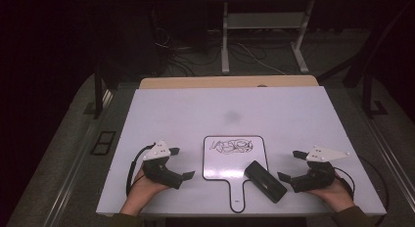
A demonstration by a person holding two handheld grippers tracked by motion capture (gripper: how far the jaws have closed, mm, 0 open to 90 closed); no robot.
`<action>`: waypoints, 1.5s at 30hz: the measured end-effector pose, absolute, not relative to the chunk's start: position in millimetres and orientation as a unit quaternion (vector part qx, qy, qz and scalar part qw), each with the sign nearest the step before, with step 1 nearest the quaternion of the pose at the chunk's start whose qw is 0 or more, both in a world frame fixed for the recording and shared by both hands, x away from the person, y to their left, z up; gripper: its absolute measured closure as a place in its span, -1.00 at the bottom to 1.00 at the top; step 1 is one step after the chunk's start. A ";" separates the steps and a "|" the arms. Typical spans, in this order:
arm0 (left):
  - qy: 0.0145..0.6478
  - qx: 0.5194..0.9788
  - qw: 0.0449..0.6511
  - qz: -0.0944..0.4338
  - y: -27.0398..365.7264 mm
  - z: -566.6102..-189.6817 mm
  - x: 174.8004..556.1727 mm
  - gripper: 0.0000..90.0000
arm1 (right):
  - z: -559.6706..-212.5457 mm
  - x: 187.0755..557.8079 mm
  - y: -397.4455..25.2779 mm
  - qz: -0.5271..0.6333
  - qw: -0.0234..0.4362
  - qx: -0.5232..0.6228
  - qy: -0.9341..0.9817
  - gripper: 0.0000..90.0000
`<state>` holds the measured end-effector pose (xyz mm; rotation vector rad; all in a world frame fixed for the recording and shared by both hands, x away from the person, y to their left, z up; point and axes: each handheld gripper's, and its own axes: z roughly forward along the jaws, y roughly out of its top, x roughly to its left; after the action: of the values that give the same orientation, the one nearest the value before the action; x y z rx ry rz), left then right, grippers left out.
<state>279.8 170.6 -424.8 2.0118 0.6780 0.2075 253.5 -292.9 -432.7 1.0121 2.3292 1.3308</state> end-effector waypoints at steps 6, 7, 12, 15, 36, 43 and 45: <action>0.279 0.826 0.482 0.082 170.3 -425.5 279.6 -1.00 | -432.3 253.8 -293.3 0.459 0.135 0.350 0.805 -0.98; 0.279 0.826 0.482 0.082 170.3 -425.7 279.5 -1.00 | -432.2 253.8 -293.2 0.458 0.135 0.351 0.806 -0.98; 0.280 0.828 0.480 0.079 170.3 -426.1 279.5 -1.00 | -431.3 254.3 -293.7 0.455 0.129 0.356 0.806 -0.98; 0.282 0.827 0.480 0.080 169.9 -426.0 279.2 -1.00 | -429.8 254.4 -293.7 0.454 0.126 0.356 0.807 -0.98; 0.277 0.829 0.480 0.078 170.7 -428.6 276.7 -1.00 | -417.7 250.3 -274.3 0.442 0.105 0.345 0.822 -0.98; 0.279 0.828 0.480 0.076 170.6 -428.9 277.0 -1.00 | -416.8 249.2 -266.9 0.433 0.099 0.340 0.829 -0.98; 0.279 0.828 0.480 0.077 170.7 -428.8 277.0 -1.00 | -416.9 248.6 -264.5 0.430 0.097 0.339 0.831 -0.98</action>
<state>277.0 170.7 -428.8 2.0213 0.6798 0.1870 248.6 -264.5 -416.9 1.0043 2.4621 1.2723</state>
